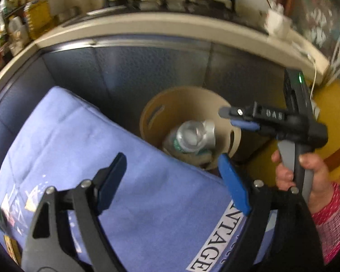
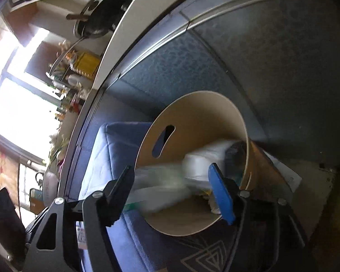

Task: Collect trash
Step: 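Open the right tool over the wastebasket while the left tool lowers the bottle into it, then grasp the green snack wrapper with the left tool while the right tool grasps the white yogurt cup, then carry the wrapper and yogurt cup over the wastebasket with both tools, then open both tools to drop the wrapper and yogurt cup into the wastebasket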

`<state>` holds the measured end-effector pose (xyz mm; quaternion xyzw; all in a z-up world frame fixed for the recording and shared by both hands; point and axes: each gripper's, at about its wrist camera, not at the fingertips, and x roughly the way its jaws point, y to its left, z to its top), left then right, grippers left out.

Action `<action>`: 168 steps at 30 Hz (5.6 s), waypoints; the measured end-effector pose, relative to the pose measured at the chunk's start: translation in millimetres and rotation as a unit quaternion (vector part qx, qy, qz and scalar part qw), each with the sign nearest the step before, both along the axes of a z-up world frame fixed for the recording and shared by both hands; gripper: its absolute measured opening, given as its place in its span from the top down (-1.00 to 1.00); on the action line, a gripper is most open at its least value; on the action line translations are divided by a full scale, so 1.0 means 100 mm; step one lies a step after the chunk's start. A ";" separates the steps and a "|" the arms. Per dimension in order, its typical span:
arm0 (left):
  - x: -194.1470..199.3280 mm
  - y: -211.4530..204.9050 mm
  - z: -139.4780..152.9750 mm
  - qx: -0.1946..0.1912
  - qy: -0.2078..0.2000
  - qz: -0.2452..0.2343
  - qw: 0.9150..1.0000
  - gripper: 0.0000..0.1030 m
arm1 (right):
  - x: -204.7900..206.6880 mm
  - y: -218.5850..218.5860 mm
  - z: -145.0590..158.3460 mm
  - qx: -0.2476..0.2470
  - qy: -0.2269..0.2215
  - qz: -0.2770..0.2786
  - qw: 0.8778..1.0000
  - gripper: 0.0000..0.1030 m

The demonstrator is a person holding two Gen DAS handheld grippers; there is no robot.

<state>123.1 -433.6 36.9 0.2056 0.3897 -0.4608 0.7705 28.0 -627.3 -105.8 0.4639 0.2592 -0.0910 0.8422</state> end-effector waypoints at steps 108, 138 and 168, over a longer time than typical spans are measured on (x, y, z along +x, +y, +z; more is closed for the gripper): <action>-0.06 1.66 -0.09 -0.039 0.036 0.150 0.987 0.83 | -0.29 1.94 0.42 -0.120 -0.048 0.156 0.979 -0.17; 0.17 0.13 0.06 -0.017 0.011 0.071 0.997 0.83 | -0.37 0.61 0.59 -0.126 -0.074 0.048 0.988 -0.17; 0.27 -0.48 -0.17 -0.011 0.009 0.060 0.998 0.08 | -0.14 0.11 0.34 -0.084 -0.062 -0.002 0.995 -0.44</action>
